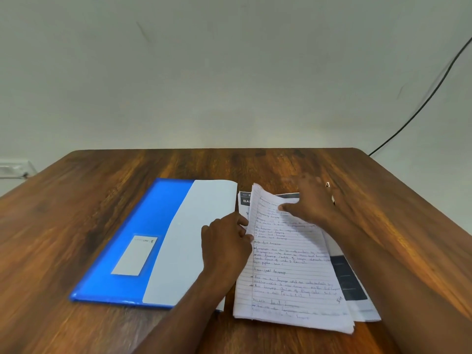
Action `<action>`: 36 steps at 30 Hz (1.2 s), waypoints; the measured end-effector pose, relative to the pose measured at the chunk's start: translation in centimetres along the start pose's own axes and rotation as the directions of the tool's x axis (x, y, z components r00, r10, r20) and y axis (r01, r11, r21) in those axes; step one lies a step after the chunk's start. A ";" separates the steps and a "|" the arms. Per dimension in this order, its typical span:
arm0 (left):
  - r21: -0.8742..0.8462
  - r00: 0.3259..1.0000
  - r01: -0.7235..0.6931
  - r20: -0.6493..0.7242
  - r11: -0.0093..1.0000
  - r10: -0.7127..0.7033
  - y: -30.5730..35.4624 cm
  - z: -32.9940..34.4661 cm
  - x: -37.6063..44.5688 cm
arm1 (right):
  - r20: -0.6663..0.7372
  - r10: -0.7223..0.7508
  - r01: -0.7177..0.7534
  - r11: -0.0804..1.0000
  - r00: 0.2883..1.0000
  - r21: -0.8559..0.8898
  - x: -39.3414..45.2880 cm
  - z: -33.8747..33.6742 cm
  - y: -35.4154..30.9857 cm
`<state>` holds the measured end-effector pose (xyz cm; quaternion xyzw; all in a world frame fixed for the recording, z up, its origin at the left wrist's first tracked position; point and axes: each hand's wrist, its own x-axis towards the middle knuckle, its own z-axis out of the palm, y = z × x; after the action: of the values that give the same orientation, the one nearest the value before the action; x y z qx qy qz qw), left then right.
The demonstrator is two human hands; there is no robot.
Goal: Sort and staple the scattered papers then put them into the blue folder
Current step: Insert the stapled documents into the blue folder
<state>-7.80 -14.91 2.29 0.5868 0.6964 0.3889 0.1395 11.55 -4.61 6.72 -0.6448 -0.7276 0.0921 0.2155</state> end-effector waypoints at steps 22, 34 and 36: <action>0.056 0.997 -0.076 0.002 0.996 0.076 1.0 0.1 5.1 | -0.263 -0.437 0.500 0.824 0.860 0.267 1.5 4.2 -0.6; -0.076 0.998 -0.066 -0.002 0.995 0.066 -1.3 1.5 6.5 | -0.020 -0.136 0.131 0.883 0.990 0.450 2.9 1.7 0.6; -0.068 0.995 -0.095 -0.005 0.993 0.095 -1.2 1.5 6.2 | 0.011 -0.139 0.127 0.930 0.990 0.345 4.0 1.9 0.5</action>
<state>-9.41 -8.60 2.06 0.6140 0.6541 0.4190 0.1400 10.86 -0.39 5.58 -0.5448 -0.7460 0.2142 0.3175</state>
